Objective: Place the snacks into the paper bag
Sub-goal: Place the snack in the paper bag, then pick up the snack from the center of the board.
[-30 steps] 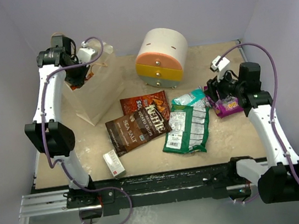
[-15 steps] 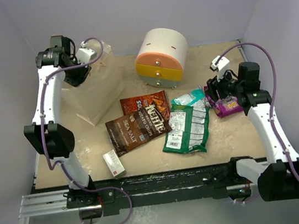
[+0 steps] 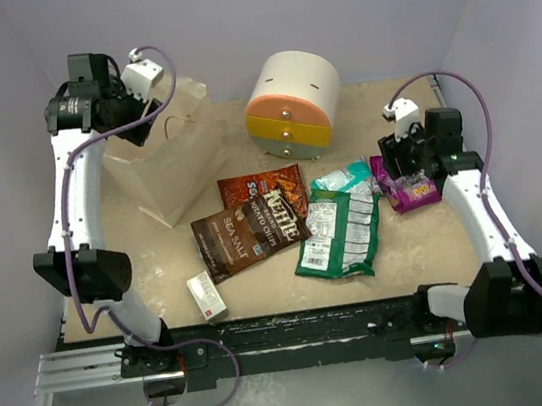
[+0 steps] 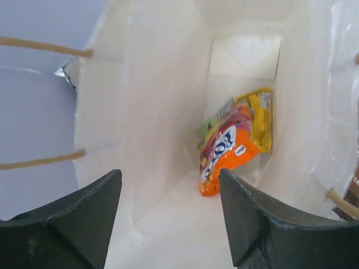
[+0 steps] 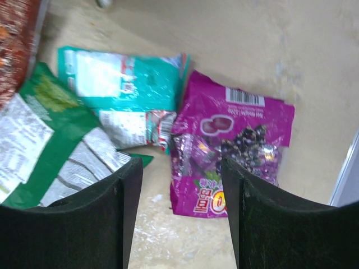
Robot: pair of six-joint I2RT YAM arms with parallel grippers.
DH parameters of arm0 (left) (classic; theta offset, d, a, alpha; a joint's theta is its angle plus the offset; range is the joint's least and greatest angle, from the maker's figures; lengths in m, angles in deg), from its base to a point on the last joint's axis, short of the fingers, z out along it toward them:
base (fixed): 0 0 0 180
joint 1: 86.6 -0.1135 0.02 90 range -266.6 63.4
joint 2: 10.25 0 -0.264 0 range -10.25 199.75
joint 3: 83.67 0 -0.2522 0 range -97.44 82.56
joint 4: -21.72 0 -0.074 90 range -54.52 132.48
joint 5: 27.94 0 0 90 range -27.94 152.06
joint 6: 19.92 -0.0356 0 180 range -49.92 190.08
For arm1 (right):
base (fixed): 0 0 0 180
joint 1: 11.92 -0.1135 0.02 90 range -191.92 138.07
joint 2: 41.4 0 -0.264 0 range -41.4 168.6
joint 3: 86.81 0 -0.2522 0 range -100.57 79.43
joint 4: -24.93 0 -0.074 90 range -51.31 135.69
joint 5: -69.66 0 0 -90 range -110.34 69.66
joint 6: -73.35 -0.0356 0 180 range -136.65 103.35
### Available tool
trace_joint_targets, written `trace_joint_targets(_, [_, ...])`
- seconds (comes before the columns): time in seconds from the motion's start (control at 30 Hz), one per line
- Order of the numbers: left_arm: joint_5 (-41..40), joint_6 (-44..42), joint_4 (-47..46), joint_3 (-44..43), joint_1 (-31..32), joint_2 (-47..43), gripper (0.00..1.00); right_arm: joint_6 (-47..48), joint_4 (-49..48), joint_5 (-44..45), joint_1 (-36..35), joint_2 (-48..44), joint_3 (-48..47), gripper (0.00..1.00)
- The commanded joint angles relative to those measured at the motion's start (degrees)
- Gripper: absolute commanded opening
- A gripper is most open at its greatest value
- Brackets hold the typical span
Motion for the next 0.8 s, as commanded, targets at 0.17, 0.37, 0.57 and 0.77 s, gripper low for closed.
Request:
trace_joint_targets(0.17, [3.9,8.0,-18.0,7.8,-0.1,-11.5,0.83,3.9,8.6,8.6,1.5,7.2,-5.3,0.61])
trace_joint_targets(0.37, [8.1,11.0,-21.8,13.9,-0.1,-17.0,0.90,8.3,11.5,8.7,0.5,10.6,-3.8,0.62])
trace_joint_targets(0.57, [11.0,11.6,-20.5,16.8,-0.1,-19.9,0.93,7.8,8.7,16.3,-3.8,13.9,-1.7,0.63])
trace_joint_targets(0.77, [13.8,10.8,-17.1,17.1,-0.1,-21.6,0.94,6.6,6.6,22.9,-4.9,18.4,-1.6,0.62])
